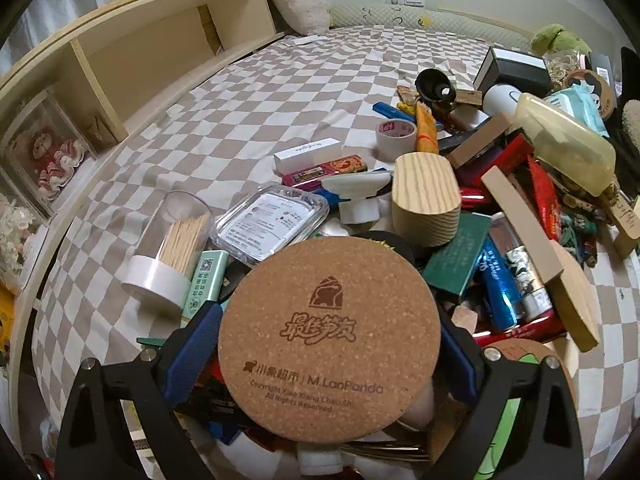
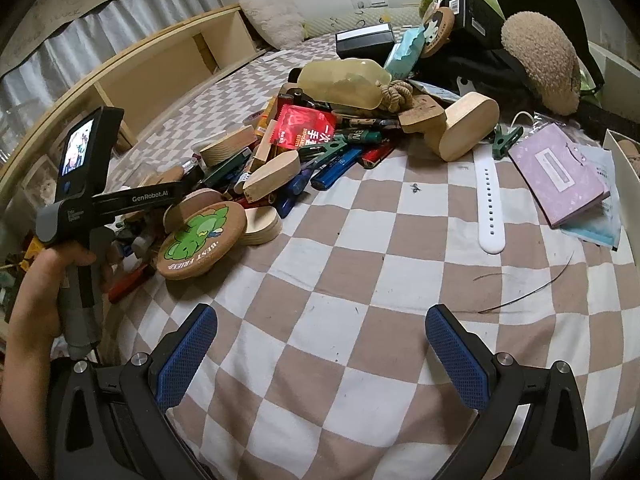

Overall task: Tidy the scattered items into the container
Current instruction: 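Lift the cork coaster with the left tool while the right tool grasps the green elephant coaster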

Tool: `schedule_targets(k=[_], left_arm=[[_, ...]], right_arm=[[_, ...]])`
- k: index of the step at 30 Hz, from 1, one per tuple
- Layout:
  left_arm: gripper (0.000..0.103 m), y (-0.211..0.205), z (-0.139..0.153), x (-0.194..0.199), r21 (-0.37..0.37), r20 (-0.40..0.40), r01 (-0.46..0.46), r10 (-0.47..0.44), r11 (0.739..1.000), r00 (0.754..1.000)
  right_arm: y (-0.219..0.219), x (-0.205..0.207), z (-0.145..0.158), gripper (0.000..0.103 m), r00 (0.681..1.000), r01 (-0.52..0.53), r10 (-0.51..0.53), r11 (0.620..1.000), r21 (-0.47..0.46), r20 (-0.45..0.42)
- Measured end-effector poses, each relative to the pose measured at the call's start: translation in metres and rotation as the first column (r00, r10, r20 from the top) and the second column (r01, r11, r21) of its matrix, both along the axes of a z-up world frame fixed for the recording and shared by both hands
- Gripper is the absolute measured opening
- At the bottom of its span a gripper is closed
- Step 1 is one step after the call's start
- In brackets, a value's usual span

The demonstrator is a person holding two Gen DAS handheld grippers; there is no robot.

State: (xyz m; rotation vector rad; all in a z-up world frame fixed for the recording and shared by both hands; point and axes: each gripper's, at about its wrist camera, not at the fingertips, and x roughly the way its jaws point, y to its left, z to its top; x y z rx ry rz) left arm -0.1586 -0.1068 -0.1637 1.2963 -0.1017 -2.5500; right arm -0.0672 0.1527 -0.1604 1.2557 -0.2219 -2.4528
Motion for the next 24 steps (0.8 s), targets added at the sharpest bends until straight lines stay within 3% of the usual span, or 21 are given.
schedule_targets(k=[5,14,24], left_arm=[[0.098,0.005,0.005,0.003,0.004,-0.029,0.016,-0.016,1.0,0.999],[0.098,-0.013,0.016,0.011,0.121,-0.09,-0.02,0.031,0.992,0.995],[0.098,-0.031,0.027,0.019,0.2,-0.149,-0.063,0.093,0.978,0.984]], right_arm=[[-0.003,0.0,-0.001,0.103,1.0,0.0,0.0,1.0,0.024,-0.004],[-0.041,0.009,0.007,0.103,0.992,-0.093,0.103,0.987,0.128,-0.072],[-0.074,-0.006,0.012,0.103,0.991,-0.088,0.095,0.993,0.08,-0.089]])
